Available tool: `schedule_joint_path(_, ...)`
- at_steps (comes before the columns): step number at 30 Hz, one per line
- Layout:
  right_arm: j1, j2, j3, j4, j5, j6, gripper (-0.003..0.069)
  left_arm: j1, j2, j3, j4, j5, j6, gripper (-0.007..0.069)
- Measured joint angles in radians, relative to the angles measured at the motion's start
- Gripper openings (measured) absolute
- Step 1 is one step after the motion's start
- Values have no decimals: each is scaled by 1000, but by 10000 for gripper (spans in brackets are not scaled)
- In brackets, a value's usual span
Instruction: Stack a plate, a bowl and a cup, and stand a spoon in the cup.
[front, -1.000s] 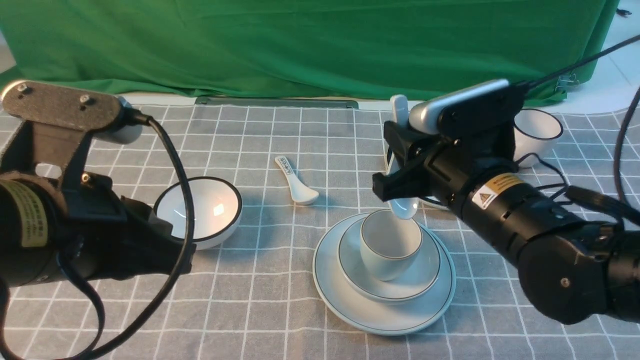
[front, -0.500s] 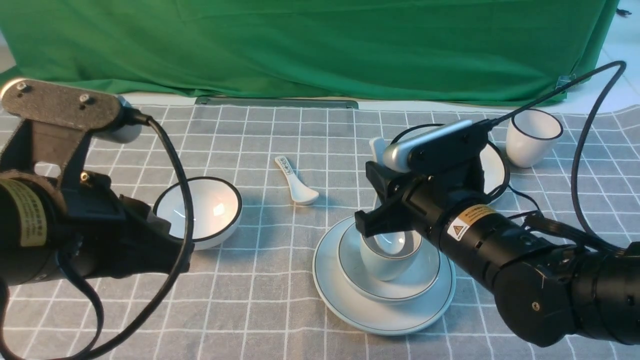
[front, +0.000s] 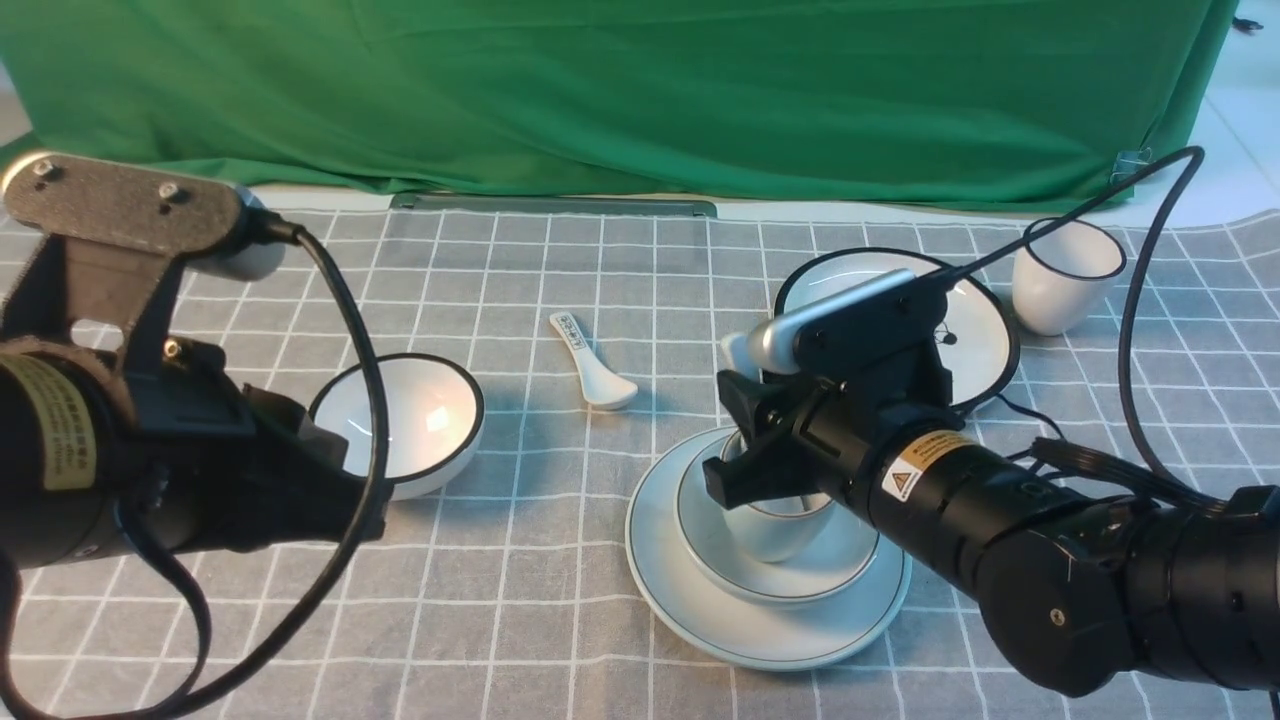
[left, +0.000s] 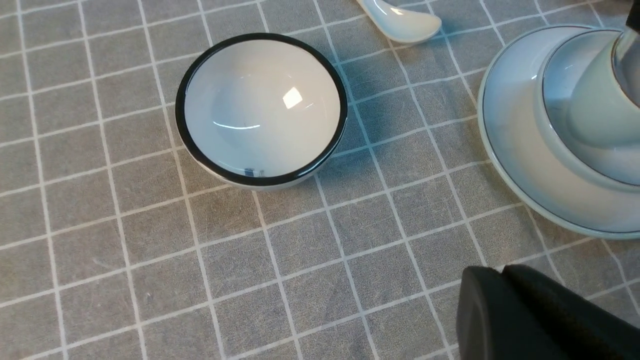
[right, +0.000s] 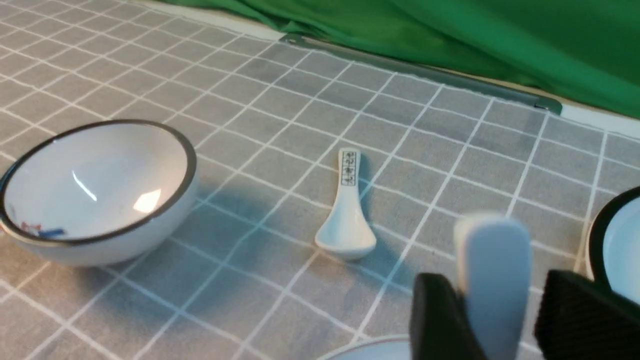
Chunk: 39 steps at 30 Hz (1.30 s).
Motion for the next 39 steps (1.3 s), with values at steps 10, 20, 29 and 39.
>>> schedule_joint_path(10, -31, -360, 1, 10, 531, -61, 247, 0, -31, -33, 24, 27, -24, 8)
schedule_joint_path(20, -295, -995, 17, -43, 855, -91, 23, 0, -237, -19, 213, -8, -148, 8)
schedule_joint_path(29, -389, -1469, 243, -53, 823, -46, 22, 0, -490, 226, 233, -153, -154, 8)
schedule_joint_path(39, -390, -1662, 337, -53, 716, -29, 42, 0, -607, 389, 235, -433, -150, 9)
